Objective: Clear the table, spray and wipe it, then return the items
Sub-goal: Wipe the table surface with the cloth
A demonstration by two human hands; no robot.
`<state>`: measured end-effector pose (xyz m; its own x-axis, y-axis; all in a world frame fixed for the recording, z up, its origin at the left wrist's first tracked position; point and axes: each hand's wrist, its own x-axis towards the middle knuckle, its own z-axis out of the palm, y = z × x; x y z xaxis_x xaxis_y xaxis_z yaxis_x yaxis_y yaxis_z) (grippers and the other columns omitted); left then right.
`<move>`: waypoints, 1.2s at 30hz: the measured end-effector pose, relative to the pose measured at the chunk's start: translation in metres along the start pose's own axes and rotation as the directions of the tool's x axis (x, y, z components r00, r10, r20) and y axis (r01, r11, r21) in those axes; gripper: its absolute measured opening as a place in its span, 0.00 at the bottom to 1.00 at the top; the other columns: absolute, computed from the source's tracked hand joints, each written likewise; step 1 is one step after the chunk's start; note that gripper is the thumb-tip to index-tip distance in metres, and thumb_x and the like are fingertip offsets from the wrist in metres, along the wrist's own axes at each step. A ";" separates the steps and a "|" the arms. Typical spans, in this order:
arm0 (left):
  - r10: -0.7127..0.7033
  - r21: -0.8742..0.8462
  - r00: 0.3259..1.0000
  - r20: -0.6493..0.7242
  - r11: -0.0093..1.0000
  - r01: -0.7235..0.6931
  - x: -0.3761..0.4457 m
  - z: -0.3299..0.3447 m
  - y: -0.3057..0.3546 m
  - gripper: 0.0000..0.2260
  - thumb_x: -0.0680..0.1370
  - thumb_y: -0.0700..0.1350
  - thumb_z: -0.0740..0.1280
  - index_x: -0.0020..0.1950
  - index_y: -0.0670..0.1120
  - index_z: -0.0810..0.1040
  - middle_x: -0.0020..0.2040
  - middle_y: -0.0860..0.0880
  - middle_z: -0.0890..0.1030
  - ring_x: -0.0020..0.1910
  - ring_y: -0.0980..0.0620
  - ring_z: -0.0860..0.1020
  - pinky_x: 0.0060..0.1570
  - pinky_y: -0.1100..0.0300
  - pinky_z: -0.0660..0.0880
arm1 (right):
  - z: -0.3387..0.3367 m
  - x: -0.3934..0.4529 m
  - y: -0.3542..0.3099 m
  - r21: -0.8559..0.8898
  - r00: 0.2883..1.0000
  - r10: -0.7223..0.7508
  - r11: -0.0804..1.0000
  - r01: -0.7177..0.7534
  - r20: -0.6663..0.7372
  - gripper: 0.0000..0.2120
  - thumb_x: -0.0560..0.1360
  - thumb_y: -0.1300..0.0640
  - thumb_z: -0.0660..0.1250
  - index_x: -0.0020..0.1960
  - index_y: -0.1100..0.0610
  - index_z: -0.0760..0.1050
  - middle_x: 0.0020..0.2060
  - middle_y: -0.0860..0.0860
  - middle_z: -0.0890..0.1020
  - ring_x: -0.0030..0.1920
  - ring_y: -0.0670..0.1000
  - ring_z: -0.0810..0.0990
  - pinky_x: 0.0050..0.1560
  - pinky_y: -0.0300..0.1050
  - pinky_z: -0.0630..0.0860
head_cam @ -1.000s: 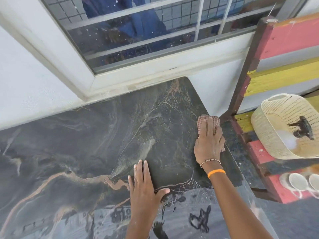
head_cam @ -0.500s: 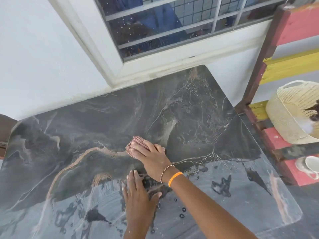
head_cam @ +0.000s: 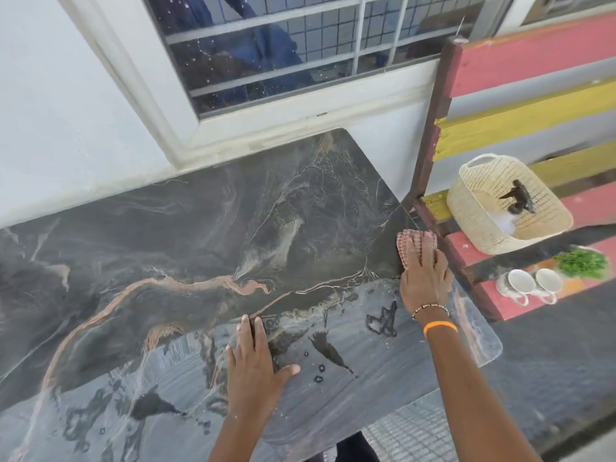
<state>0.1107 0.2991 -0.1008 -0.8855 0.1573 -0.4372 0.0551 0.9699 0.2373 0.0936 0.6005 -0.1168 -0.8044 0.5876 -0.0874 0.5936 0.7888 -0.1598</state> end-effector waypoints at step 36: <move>-0.396 -0.279 0.905 -0.158 0.897 0.344 -0.089 -0.011 -0.176 0.49 0.71 0.61 0.67 0.75 0.41 0.39 0.77 0.43 0.41 0.76 0.45 0.40 0.73 0.47 0.43 | 0.071 -0.214 -0.275 0.213 0.567 -0.810 0.586 0.782 0.149 0.31 0.73 0.62 0.58 0.74 0.48 0.53 0.77 0.56 0.44 0.75 0.57 0.50 0.68 0.58 0.57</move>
<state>0.1747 0.1130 -0.0946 -0.8956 -0.2711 -0.3528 -0.3838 0.8718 0.3044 0.1006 0.2446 -0.1238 -0.9405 -0.3332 -0.0664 -0.2867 0.8832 -0.3711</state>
